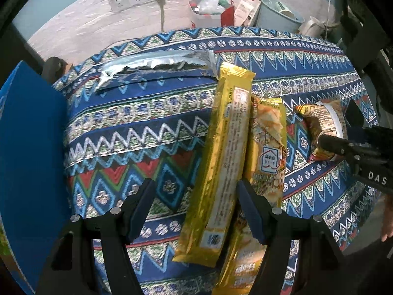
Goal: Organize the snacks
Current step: 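Grasp the long yellow wafer bar with the left tool while the right tool grasps the striped chip bag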
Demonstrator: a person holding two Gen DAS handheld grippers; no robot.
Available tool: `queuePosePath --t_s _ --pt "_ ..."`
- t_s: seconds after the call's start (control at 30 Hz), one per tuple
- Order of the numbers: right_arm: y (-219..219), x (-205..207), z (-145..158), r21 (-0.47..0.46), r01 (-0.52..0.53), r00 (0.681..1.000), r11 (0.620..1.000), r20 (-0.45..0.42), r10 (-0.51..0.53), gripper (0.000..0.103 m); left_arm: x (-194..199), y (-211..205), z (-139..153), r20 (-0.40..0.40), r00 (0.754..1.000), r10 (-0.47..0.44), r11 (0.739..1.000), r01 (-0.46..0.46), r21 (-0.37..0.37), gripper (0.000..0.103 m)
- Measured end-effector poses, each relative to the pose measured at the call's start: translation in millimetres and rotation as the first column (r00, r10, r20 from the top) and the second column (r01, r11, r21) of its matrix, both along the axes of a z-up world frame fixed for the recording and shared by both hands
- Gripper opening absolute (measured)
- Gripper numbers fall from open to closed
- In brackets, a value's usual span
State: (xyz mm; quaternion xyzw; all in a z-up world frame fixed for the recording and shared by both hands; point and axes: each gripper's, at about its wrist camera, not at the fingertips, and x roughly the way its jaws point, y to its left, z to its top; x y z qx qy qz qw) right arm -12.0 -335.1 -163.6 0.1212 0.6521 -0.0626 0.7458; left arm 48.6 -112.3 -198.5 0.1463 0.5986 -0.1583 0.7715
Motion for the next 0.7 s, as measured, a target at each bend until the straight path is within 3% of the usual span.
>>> queuePosePath --t_s 0.23,0.5,0.6,0.63,0.7 --pt "-2.5 -9.3 -13.9 0.036 0.049 0.999 0.998 -0.018 -0.048 0.058 7.0 -12.9 -20.0 -0.016 1.0 -0.015 0.999 0.015 0.028 0.072" --pt "6.4 -9.7 -22.3 0.009 0.039 0.999 0.999 -0.011 -0.039 0.058 30.4 -29.4 -34.1 -0.023 1.0 -0.006 1.0 0.007 0.017 0.071" --pt "17.2 -5.0 -26.5 -0.007 0.022 1.0 1.0 -0.009 -0.022 0.058 32.8 -35.3 -33.6 -0.015 0.999 -0.029 0.999 0.03 0.019 0.056" --pt "20.0 -3.9 -27.2 -0.014 0.016 1.0 1.0 -0.005 -0.016 0.058 31.9 -37.8 -31.5 -0.017 0.999 -0.043 0.999 0.043 0.009 0.045" --pt "25.6 0.7 -30.1 -0.026 0.003 1.0 1.0 0.0 -0.003 0.055 29.6 -42.8 -29.7 -0.014 0.998 -0.06 0.998 0.06 0.011 0.034"
